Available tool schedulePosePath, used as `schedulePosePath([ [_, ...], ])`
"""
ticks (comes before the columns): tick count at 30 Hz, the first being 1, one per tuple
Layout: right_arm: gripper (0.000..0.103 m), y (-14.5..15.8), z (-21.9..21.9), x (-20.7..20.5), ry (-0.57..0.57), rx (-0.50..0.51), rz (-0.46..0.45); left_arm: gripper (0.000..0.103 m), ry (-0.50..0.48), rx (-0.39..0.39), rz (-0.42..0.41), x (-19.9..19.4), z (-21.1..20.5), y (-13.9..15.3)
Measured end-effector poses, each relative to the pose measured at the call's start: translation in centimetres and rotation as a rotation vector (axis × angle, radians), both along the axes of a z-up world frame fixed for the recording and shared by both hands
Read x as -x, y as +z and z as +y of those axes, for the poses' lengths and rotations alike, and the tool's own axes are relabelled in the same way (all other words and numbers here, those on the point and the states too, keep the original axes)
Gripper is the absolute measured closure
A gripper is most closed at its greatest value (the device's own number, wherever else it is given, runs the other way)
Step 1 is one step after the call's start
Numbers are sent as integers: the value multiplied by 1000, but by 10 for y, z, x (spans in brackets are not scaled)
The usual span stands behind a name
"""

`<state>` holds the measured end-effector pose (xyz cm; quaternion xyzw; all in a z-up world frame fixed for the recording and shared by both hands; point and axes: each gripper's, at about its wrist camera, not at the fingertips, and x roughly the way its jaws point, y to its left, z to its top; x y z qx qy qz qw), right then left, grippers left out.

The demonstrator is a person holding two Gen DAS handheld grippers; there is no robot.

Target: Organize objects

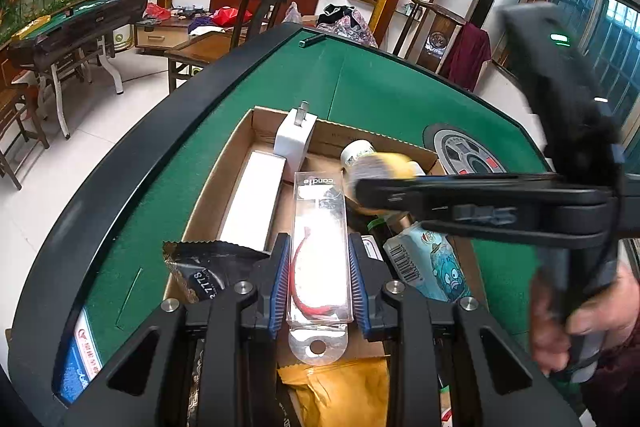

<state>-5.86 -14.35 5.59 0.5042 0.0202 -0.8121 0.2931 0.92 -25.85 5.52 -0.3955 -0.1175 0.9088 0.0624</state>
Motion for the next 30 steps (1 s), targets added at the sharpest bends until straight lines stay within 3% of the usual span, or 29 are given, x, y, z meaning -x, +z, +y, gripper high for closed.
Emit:
schedulePosePath([
  [6,67,-15,-27,14,13,-52,-18,74,13,-17,8,-1,-3,-1],
  [11,64,-4,-23,10,12,-66,26,36,19,8,58,-6,0,6],
  [16,37,28,4,-13,-34,-37,138,19,68,111,160,-29,16,27],
  [20,28,48,33,-42,-110,-31,240,2,152,221,278,-57,34,49],
  [24,21,58,75,-71,-225,8,295,0,227,254,362,-84,47,69],
  [30,18,56,121,-102,-328,46,289,0,223,118,328,-101,44,78],
])
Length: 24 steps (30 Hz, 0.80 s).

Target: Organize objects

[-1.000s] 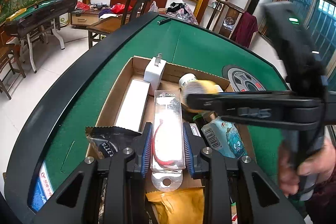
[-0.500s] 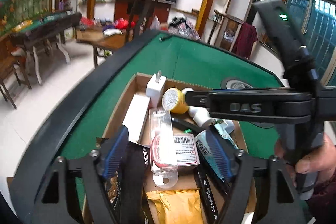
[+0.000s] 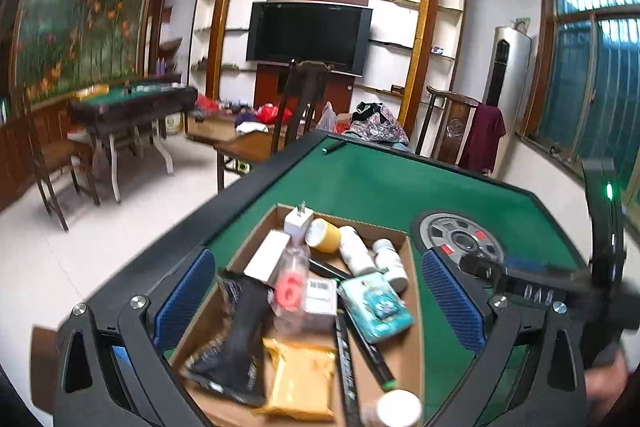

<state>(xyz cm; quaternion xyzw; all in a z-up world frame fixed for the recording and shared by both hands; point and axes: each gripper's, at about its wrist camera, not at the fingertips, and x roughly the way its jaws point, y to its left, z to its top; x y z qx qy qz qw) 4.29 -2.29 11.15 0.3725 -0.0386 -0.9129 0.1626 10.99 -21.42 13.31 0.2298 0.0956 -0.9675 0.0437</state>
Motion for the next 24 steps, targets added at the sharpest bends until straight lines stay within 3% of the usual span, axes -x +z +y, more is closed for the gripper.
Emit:
schedulePosePath([
  [5,18,-13,14,-27,-30,-10,0,0,86,20,-8,-16,8,4],
  [11,16,-21,11,-54,-12,-68,48,0,64,-12,-26,-25,11,2],
  [17,13,-27,-3,-78,15,-180,125,0,114,31,-33,-34,19,2],
  [24,11,-31,-16,-92,52,-225,149,0,139,55,-48,-36,20,0],
])
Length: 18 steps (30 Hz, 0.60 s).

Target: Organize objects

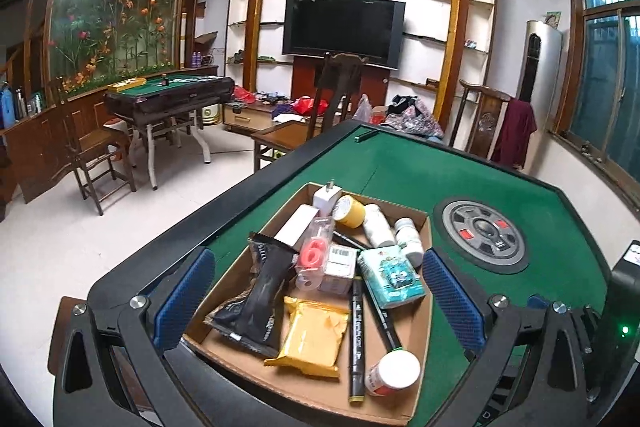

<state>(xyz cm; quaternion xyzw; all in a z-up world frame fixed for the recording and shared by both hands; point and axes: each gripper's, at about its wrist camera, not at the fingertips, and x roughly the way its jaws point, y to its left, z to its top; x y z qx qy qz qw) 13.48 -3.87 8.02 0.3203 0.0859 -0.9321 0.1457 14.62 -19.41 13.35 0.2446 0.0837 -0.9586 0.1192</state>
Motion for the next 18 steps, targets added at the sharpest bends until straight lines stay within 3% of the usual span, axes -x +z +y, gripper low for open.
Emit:
schedulePosePath([
  [9,9,4,-10,-10,-9,-66,50,0,84,30,-19,-3,-5,-2],
  [18,7,5,-18,-14,-15,-106,73,0,74,26,-44,-3,-7,-10],
])
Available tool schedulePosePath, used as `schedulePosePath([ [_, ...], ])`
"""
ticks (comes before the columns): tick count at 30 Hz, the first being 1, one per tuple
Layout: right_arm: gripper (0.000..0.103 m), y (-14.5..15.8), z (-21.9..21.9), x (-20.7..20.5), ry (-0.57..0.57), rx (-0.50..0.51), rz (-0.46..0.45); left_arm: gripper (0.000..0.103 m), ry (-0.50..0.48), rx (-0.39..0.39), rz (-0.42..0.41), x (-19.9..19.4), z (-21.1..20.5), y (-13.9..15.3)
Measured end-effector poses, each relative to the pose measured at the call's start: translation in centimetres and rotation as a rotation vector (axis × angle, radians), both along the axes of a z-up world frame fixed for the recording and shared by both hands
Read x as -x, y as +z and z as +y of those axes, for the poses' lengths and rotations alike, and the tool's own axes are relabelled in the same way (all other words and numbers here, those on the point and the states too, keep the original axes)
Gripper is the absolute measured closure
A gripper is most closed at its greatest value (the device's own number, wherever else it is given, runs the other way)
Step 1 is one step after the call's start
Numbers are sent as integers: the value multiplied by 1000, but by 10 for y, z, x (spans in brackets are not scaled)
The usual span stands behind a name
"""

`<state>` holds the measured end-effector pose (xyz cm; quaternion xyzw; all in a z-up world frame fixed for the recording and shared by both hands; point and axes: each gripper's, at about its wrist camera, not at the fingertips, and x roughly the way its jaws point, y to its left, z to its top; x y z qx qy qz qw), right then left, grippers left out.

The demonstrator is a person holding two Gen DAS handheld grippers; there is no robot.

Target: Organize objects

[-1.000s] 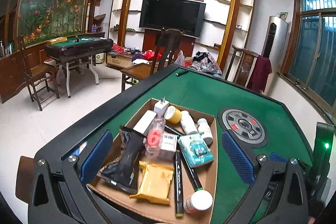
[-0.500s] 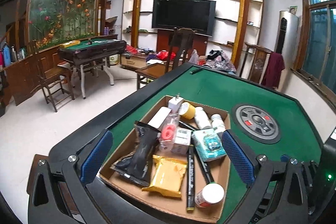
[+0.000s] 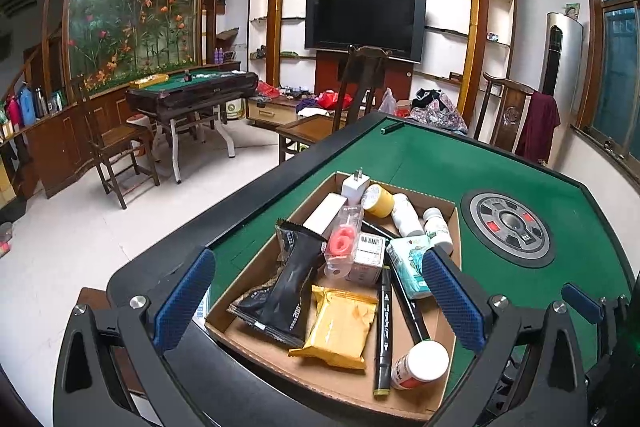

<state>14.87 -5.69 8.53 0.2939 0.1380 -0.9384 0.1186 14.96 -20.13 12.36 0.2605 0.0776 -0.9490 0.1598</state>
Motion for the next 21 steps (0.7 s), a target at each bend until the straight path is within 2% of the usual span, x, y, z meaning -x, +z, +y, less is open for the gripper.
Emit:
schedulePosePath([
  [9,6,1,-10,-5,8,-38,25,0,16,-15,-38,3,-3,-10],
  [21,6,-4,-17,-2,9,-54,-4,0,37,-27,-65,4,-8,-17],
])
